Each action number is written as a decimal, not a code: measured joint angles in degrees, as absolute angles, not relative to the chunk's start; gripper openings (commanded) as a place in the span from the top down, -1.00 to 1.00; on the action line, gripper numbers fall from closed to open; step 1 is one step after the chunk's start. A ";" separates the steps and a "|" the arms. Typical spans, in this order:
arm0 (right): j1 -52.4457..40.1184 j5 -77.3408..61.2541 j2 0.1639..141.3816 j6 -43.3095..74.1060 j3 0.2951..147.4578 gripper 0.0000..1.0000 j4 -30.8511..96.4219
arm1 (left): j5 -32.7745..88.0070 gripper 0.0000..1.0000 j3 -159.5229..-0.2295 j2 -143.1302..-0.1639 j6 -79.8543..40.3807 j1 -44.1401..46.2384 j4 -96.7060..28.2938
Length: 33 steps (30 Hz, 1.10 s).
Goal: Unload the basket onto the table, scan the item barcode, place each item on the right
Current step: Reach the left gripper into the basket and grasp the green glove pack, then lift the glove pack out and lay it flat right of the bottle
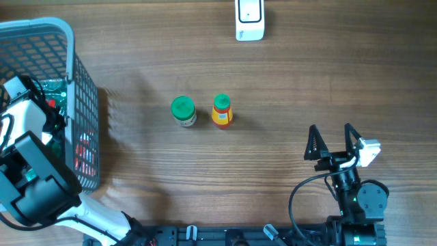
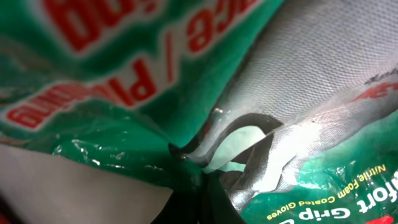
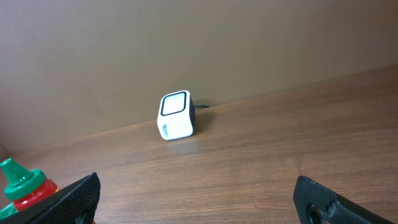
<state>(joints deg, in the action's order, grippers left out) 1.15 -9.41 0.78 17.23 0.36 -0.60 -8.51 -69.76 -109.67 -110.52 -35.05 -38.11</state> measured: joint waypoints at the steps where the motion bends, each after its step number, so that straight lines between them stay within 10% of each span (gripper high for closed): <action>1: 1.15 -9.41 0.78 17.26 0.36 -0.99 -0.60 | -8.56 0.92 -69.76 -109.67 -109.01 -35.05 -38.09; 33: 1.15 -9.41 0.78 17.26 0.36 -1.00 -0.60 | -1.43 0.92 -70.85 -52.82 -75.05 -35.70 -43.29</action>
<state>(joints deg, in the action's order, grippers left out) 1.15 -9.41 0.78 17.26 0.36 -0.60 -1.43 -70.85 -52.82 -75.05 -35.70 -43.29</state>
